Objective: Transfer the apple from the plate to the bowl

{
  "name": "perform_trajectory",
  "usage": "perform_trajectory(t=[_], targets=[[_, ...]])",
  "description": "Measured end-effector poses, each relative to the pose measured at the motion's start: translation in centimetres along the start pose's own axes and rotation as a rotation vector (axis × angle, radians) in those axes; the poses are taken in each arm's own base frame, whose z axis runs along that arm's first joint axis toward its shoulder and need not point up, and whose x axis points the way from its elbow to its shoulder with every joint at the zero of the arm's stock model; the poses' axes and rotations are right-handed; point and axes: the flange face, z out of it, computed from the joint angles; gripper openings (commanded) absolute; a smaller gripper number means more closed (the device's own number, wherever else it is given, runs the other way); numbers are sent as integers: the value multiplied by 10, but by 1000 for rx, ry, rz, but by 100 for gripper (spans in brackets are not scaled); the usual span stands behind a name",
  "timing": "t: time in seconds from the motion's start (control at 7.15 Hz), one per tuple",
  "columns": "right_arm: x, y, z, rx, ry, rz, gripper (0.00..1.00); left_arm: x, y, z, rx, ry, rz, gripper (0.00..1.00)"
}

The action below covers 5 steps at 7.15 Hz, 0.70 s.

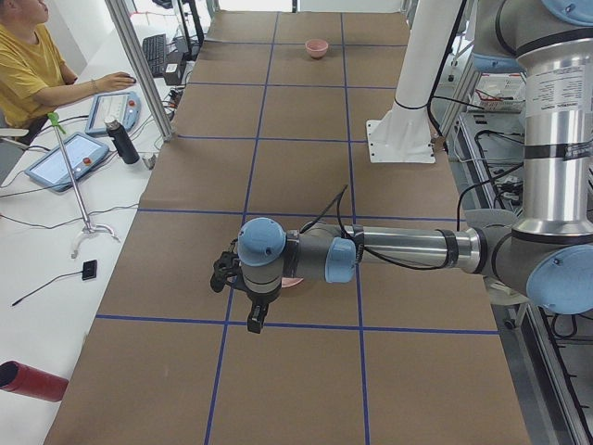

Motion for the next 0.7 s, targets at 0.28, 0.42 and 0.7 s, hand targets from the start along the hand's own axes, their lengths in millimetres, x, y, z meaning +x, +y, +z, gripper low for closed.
perform_trajectory(t=[0.28, 0.42, 0.7], targets=[[-11, 52, 34, 10, -30, 13, 98, -1, 0, 1, -1, 0, 0, 98], [-17, 66, 52, 2, -27, 3, 91, -1, 0, 1, -1, 0, 1, 98], [-12, 86, 88, -6, -26, -24, 1, -1, 0, 2, -1, 0, 1, 98]])
